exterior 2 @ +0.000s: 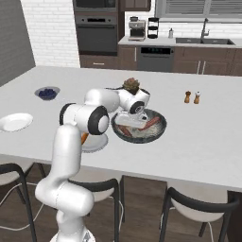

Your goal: Place one bun and one sausage from the bowl on each plate.

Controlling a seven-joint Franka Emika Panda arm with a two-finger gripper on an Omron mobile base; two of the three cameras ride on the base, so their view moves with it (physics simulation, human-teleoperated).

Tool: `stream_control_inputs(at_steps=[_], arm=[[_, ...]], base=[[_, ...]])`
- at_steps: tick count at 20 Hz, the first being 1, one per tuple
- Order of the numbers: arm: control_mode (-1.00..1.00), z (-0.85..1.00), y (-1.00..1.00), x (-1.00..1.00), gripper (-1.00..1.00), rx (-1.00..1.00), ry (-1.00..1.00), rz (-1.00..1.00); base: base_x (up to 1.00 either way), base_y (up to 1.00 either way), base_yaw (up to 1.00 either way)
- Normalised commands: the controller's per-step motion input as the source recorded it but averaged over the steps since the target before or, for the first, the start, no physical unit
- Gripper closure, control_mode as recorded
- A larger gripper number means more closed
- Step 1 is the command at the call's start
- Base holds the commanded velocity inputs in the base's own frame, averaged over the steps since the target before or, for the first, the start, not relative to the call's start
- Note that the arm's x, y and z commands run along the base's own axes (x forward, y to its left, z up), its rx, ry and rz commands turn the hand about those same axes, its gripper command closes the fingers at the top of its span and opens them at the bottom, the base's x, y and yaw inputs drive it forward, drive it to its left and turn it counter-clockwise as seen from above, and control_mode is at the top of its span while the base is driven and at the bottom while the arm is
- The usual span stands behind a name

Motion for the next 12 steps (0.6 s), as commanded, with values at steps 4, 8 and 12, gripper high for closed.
stream_control_inputs(at_steps=[4, 8, 12], arm=[[-1.0, -0.17, 0.27, -0.28, -1.0, 0.0, 0.0, 0.03], [-1.0, -0.19, 0.17, -0.32, -1.0, 0.0, 0.0, 0.02], [-1.0, -0.12, 0.08, -0.27, -1.0, 0.03, 0.0, 0.03]], base=[[0.0, 0.0, 0.0], [0.0, 0.0, 0.0], [0.0, 0.0, 0.0]])
